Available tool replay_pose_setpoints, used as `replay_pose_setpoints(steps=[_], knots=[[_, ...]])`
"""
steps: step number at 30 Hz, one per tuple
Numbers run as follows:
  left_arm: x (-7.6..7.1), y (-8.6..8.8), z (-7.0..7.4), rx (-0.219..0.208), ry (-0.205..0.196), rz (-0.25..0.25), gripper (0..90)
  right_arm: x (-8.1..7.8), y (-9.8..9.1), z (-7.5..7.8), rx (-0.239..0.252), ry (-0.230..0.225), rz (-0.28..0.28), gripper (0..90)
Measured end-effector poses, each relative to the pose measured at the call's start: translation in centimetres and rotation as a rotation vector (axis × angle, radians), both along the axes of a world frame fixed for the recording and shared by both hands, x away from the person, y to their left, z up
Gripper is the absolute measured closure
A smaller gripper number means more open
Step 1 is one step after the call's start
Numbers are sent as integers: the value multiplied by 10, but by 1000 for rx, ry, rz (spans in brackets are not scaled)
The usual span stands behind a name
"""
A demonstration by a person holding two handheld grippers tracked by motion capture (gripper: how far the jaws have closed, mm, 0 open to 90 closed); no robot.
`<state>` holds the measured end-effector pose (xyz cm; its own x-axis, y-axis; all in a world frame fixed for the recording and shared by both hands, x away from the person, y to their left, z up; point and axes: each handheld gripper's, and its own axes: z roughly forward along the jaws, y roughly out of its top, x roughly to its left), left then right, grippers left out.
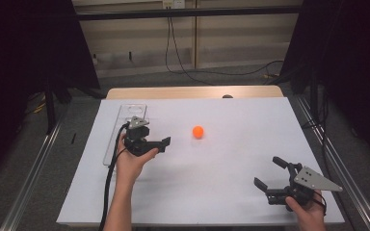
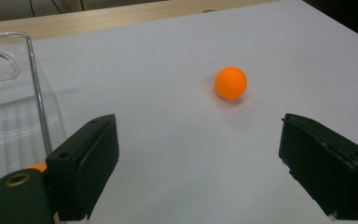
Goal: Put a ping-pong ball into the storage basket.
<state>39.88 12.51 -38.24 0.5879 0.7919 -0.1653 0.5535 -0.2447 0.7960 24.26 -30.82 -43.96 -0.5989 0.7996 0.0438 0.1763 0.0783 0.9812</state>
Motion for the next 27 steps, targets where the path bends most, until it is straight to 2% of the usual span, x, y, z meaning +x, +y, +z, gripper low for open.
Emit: replay_pose_setpoints(steps=[11, 27], knots=[[1, -9, -4, -4, 12, -25, 116, 0, 0, 0, -5, -2, 4, 21], [2, -17, -8, -8, 13, -31, 113, 0, -1, 0, -3, -2, 0, 21]])
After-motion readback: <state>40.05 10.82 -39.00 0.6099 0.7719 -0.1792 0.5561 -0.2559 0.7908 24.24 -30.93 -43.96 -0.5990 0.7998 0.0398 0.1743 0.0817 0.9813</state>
